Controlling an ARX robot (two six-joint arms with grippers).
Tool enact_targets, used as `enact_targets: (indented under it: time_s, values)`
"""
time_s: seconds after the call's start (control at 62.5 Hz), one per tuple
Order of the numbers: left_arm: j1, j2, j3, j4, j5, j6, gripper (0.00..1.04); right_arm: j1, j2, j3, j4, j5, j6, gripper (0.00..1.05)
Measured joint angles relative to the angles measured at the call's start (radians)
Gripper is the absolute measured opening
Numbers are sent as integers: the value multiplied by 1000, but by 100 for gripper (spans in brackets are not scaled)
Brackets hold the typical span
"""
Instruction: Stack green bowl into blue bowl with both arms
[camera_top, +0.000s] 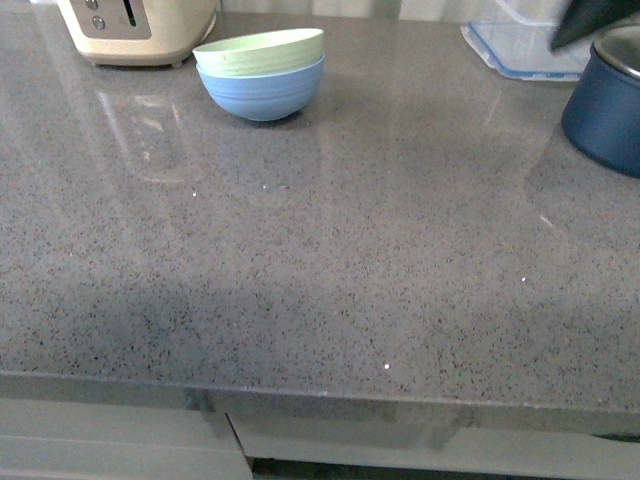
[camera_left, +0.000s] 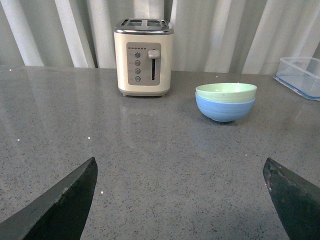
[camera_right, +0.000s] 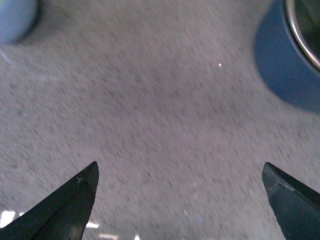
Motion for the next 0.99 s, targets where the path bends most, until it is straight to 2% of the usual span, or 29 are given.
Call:
enact_targets:
  time_s: [0.208, 0.256, 0.544, 0.64, 0.656, 0.672, 0.688, 0.72, 0.736, 0.8, 0.864, 0.992]
  values:
    - [0, 0, 0, 0, 0, 0, 98, -127, -270, -255, -85, -3, -46, 95]
    - [0, 0, 0, 0, 0, 0, 98, -150, -336, -304, -108, 32, -71, 95]
    - [0, 0, 0, 0, 0, 0, 98, -160, -370, -325, -97, 40, -97, 94]
    - [0, 0, 0, 0, 0, 0, 98, -141, -478, -547, 368, 24, -123, 80]
    - [0, 0, 0, 0, -1, 0, 98, -136, -507, -615, 498, 19, -128, 76]
    - [0, 0, 0, 0, -2, 0, 98, -135, -513, -629, 529, 18, -129, 75]
    - [0, 0, 0, 0, 0, 0, 98, -133, -534, -689, 659, 16, -132, 70]
    - [0, 0, 0, 0, 0, 0, 98, -132, -544, -720, 741, 16, -134, 68]
    - [0, 0, 0, 0, 0, 0, 98, -131, -553, -756, 846, 17, -137, 64]
    - [0, -1, 0, 0, 0, 0, 98, -132, -587, -809, 1071, 23, -140, 53]
    - [0, -1, 0, 0, 0, 0, 98, -132, -628, -824, 1135, 22, -143, 42]
    - [0, -1, 0, 0, -1, 0, 98, -132, -693, -878, 1122, 22, -145, 19]
